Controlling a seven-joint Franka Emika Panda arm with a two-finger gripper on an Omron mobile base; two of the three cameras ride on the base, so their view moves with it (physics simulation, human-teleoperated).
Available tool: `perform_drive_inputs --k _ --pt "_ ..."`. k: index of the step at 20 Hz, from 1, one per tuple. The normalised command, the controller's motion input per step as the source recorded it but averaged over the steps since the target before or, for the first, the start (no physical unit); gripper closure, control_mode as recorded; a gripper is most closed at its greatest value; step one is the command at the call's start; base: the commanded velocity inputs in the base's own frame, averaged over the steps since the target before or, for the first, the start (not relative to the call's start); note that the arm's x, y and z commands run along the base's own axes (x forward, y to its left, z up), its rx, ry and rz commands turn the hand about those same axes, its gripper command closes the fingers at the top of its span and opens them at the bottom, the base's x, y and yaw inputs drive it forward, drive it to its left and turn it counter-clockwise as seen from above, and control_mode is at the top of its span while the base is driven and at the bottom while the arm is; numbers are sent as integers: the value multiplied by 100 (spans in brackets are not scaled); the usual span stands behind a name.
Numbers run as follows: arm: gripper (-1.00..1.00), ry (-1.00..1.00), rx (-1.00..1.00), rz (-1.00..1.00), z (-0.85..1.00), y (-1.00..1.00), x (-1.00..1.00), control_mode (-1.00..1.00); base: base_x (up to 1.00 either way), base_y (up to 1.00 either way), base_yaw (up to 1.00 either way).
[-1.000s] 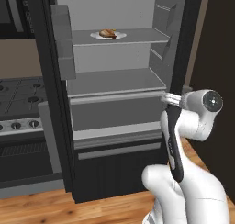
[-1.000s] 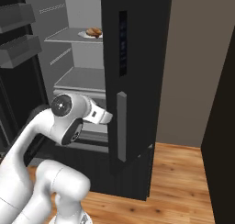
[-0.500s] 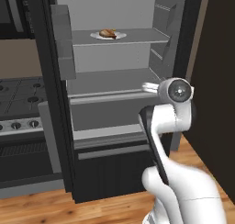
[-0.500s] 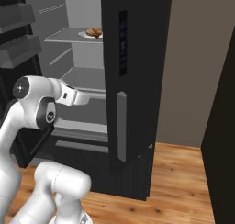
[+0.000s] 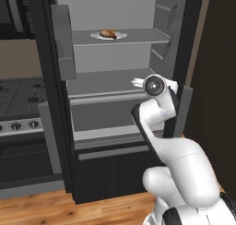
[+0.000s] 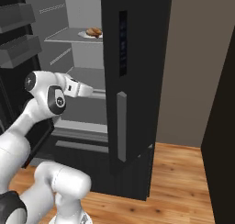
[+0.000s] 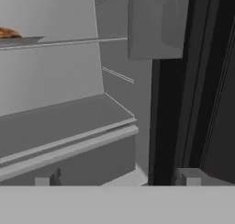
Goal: Retrieve the chicken drumstick from the fridge and place it on the saucepan with marinade on the stove.
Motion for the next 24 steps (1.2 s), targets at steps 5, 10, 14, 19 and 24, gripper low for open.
perform_drive_inputs --k 5,10,14,19,24 --pt "-100 4 0 -1 0 -25 84 -100 0 0 0" --pt "-100 3 0 -3 0 -38 81 -100 0 0 0" --pt "-100 4 -1 -4 -6 -43 69 -100 0 0 0" --pt "-100 6 -6 -9 -17 -65 26 -100 0 0 0" --pt "-100 7 -2 -16 -10 -98 -27 -100 0 0 0"
